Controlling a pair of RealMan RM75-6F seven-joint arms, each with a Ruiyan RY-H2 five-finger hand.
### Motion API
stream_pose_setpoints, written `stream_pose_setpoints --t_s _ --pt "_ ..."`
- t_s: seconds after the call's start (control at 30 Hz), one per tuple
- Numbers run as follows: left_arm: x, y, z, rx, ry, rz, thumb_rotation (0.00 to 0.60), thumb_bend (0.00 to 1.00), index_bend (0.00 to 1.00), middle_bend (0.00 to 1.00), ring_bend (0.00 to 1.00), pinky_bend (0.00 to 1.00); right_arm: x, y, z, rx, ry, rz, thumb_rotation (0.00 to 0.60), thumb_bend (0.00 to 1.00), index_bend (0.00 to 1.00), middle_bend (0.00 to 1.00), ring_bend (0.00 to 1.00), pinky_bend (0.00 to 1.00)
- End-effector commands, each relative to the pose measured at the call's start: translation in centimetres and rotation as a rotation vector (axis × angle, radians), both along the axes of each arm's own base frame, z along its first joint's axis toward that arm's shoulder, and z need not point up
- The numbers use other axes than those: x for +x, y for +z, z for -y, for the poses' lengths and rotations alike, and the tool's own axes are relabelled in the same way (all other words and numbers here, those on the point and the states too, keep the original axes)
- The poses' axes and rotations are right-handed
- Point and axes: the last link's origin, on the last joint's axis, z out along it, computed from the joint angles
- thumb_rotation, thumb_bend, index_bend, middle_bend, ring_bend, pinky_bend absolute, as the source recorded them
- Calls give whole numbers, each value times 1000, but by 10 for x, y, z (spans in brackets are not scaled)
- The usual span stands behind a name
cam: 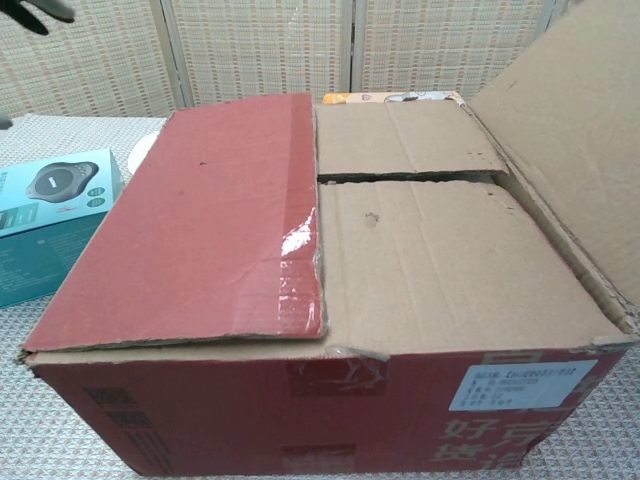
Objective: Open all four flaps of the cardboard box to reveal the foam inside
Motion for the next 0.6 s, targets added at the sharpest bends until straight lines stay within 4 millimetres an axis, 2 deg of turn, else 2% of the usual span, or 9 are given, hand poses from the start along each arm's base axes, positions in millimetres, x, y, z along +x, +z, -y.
stream_pose_setpoints --t_s 0.03,0.17,0.33,0.6 --pt "25 -11 -4 -66 -93 9 423 270 220 219 227 0 -18 3 -5 -13 -61 27 327 0 391 501 321 0" --pt "56 -25 -7 -182 -180 37 345 254 236 234 236 0 -32 5 -8 -30 -92 68 328 0 391 501 321 0" --pt "83 -44 -10 -265 -265 10 253 244 256 250 245 0 -41 5 -9 -38 -105 92 327 0 391 501 322 0" --pt "114 -74 -13 -341 -340 -44 195 234 264 252 246 0 -49 3 -4 -33 -120 108 328 0 391 501 321 0"
